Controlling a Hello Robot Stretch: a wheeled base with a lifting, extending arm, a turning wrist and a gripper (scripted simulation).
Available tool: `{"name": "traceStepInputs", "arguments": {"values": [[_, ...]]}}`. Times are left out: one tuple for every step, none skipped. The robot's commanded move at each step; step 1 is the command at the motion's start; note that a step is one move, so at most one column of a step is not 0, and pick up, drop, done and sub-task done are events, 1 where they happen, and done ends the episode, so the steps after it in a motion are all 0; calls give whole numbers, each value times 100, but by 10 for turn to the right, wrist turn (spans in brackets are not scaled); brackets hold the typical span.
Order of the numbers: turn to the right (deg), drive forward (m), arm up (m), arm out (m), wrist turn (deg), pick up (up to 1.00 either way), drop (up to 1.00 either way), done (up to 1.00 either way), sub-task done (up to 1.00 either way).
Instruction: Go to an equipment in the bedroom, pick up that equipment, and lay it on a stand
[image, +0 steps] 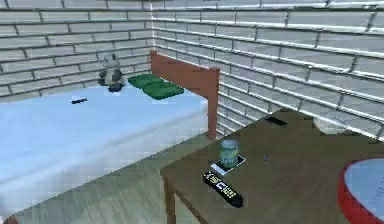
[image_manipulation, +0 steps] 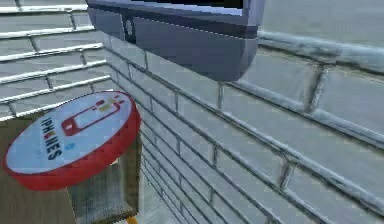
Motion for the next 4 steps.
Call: {"name": "traceStepInputs", "arguments": {"values": [[-450,0,0,0,0,0,0,0,0],[-300,0,0,0,0,0,0,0,0],[-30,0,0,0,0,0,0,0,0],[450,0,0,0,0,0,0,0,0]]}}
